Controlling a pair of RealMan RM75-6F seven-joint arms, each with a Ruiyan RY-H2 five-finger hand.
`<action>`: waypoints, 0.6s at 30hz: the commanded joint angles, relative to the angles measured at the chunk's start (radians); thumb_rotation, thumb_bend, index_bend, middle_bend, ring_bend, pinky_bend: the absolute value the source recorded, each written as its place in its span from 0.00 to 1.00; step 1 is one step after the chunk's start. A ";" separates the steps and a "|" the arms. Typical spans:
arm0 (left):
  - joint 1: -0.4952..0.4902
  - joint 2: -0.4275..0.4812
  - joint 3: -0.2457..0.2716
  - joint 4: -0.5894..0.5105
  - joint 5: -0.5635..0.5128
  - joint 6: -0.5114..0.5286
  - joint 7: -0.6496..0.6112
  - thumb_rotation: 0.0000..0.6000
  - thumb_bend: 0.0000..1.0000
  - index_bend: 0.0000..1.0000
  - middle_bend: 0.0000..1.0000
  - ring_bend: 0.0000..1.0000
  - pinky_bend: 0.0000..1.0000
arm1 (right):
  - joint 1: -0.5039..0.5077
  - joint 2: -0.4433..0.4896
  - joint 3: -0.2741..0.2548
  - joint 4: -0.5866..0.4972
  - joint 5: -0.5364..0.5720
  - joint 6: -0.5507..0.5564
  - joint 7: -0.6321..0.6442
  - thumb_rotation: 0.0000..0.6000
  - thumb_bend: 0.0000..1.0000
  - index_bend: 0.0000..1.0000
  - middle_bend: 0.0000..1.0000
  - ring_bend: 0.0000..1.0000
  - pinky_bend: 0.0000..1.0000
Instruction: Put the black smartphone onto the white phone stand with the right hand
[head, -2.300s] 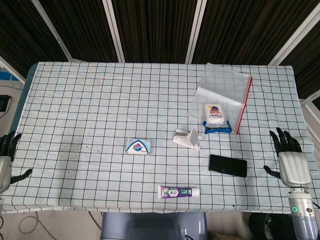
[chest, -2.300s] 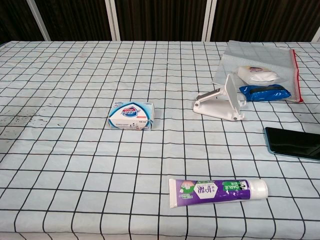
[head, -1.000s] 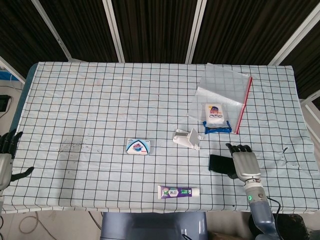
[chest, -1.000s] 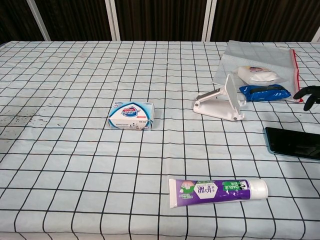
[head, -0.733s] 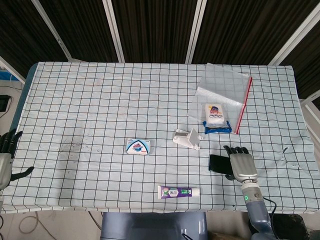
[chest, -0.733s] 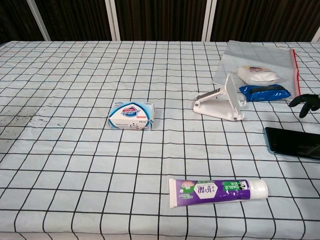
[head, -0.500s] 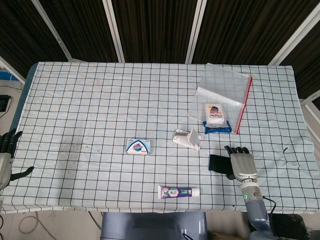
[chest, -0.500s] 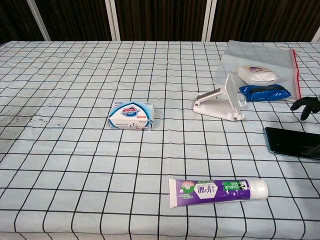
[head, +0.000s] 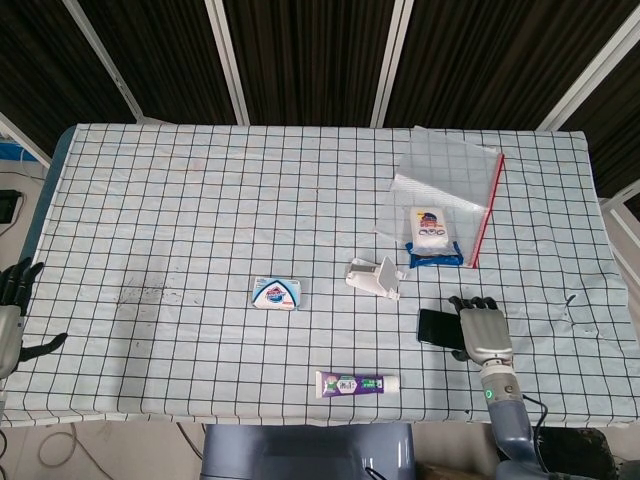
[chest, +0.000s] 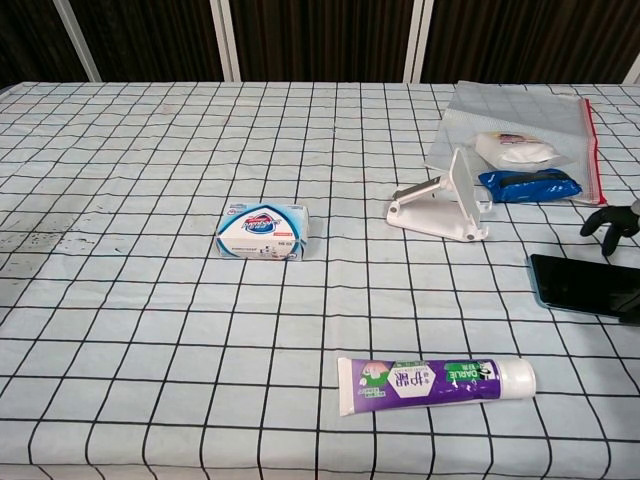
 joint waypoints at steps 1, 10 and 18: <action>0.000 0.000 0.000 -0.001 -0.001 -0.001 0.000 1.00 0.00 0.00 0.00 0.00 0.00 | 0.002 -0.004 -0.001 0.006 0.005 -0.002 0.000 1.00 0.08 0.24 0.32 0.22 0.18; 0.000 0.002 0.000 -0.003 -0.004 -0.003 -0.002 1.00 0.00 0.00 0.00 0.00 0.00 | 0.006 -0.018 -0.003 0.032 0.016 -0.010 0.012 1.00 0.08 0.25 0.34 0.23 0.18; -0.001 0.003 0.000 -0.005 -0.007 -0.005 -0.004 1.00 0.00 0.00 0.00 0.00 0.00 | 0.011 -0.027 -0.005 0.046 0.011 -0.014 0.021 1.00 0.12 0.28 0.36 0.25 0.18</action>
